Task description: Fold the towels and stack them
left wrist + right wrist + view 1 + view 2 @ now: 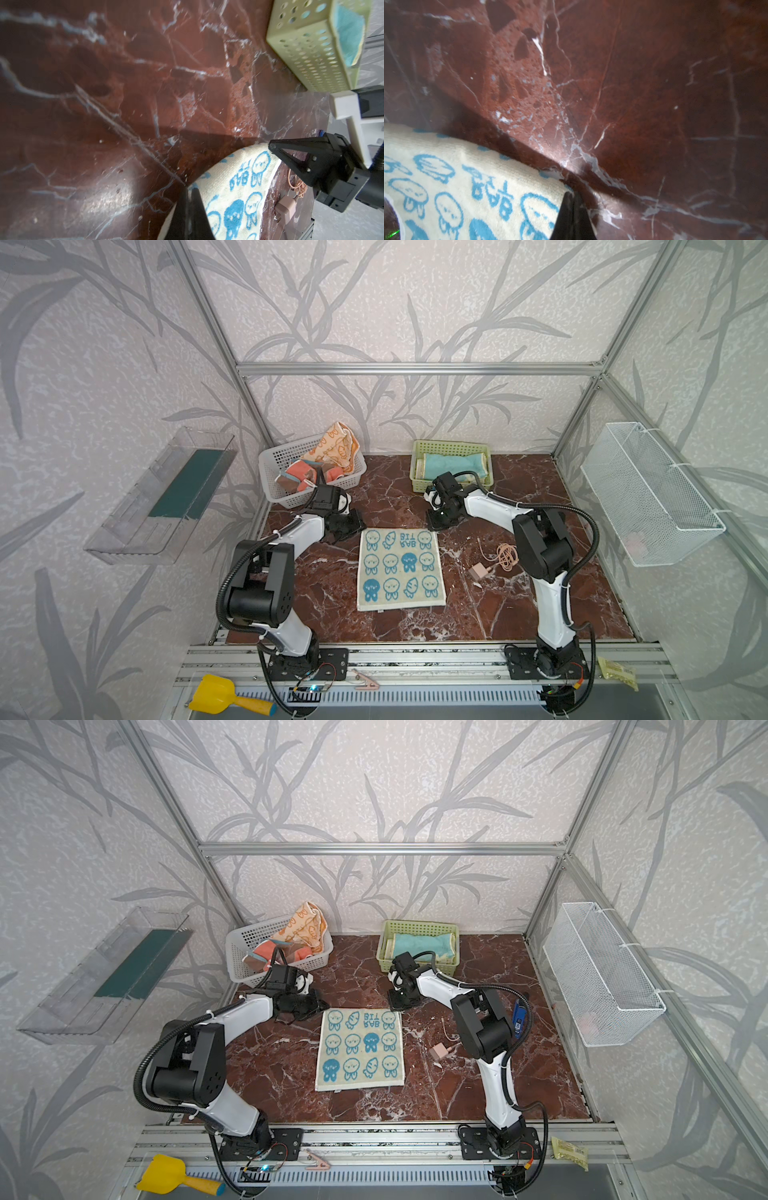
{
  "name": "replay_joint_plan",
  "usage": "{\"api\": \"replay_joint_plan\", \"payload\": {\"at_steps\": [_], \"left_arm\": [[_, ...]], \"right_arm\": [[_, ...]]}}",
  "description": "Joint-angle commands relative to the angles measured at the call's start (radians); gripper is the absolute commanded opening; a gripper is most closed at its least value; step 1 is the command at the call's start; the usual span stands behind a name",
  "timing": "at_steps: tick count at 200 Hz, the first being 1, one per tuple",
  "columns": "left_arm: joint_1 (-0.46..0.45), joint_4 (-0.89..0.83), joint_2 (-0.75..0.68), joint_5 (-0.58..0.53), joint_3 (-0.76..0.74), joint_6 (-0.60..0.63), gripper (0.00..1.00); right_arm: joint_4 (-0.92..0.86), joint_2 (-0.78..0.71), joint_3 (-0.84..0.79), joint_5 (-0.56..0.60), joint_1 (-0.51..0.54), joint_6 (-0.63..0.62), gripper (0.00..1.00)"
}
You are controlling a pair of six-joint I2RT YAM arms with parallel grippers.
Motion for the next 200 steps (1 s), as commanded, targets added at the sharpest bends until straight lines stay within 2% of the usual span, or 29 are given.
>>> {"api": "replay_joint_plan", "payload": {"at_steps": [1, 24, 44, 93, 118, 166, 200], "left_arm": [[0.014, -0.059, -0.001, 0.016, 0.094, 0.071, 0.00], [0.024, -0.102, -0.015, 0.002, 0.155, 0.113, 0.00], [0.032, -0.093, -0.039, 0.005, 0.140, 0.125, 0.00], [0.065, 0.049, -0.132, 0.016, -0.094, 0.077, 0.00], [0.088, 0.107, -0.161, 0.043, -0.175, 0.047, 0.00], [0.096, 0.055, -0.232, 0.040, -0.133, 0.071, 0.00], [0.126, 0.094, -0.228, 0.049, -0.120, 0.058, 0.00]], "right_arm": [[0.040, -0.079, 0.035, -0.028, -0.022, -0.041, 0.00], [0.009, -0.087, 0.088, -0.030, -0.027, -0.073, 0.00], [0.018, -0.111, 0.069, -0.029, -0.029, -0.091, 0.00], [0.171, -0.235, -0.168, -0.080, -0.028, -0.054, 0.00], [0.185, -0.258, -0.215, -0.100, -0.013, -0.045, 0.00], [0.110, -0.292, -0.158, -0.069, 0.010, -0.055, 0.00], [0.113, -0.316, -0.181, -0.044, 0.056, -0.030, 0.00]]}}
